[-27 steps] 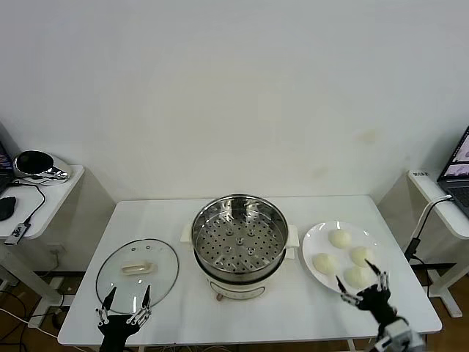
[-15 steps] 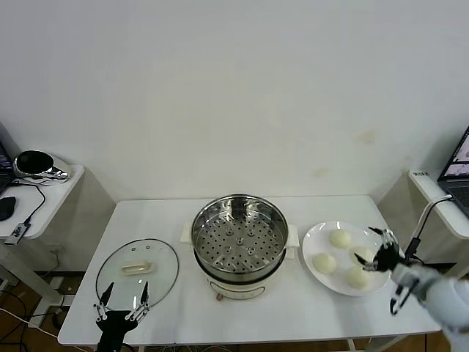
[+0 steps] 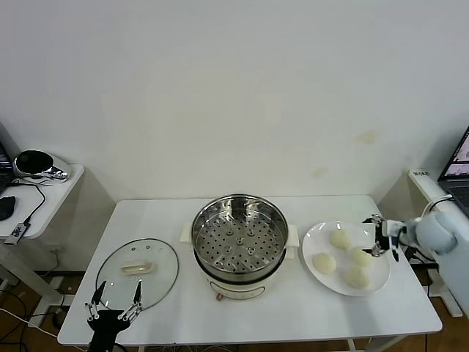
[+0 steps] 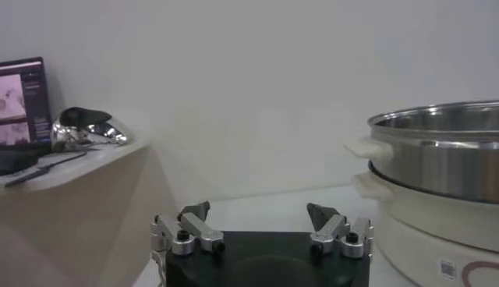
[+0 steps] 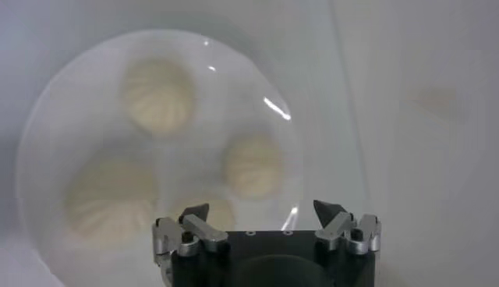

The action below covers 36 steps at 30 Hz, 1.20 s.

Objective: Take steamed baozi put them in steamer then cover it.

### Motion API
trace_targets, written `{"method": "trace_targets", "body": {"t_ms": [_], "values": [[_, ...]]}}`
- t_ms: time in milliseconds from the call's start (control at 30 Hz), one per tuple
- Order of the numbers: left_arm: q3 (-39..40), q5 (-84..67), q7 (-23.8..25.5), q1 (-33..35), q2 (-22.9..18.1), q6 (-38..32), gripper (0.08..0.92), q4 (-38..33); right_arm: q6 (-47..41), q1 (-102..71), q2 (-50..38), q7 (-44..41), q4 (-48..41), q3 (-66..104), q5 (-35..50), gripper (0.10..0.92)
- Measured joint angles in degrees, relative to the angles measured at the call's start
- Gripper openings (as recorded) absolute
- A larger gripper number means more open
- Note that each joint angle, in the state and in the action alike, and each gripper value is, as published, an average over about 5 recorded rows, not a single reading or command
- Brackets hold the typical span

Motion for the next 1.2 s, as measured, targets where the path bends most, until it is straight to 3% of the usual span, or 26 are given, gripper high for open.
{"method": "trace_targets", "body": {"t_ms": [500, 1033, 1200], "values": [[-0.91, 0.43, 0.03, -0.01, -0.07, -0.38, 0.823, 0.28, 5.35, 12.5, 8.98, -4.72, -15.79, -11.8, -4.56, 0.823], [-0.96, 0.9, 0.03, 0.1, -0.31, -1.06, 0.823, 0.44, 6.28, 15.58, 14.63, -4.59, -23.61, -14.51, -7.88, 0.822], [-0.73, 1.44, 0.03, -0.01, -0.23, -1.39, 0.823, 0.7, 6.37, 15.95, 15.96, -4.22, -25.21, -14.57, -8.38, 0.784]]}}
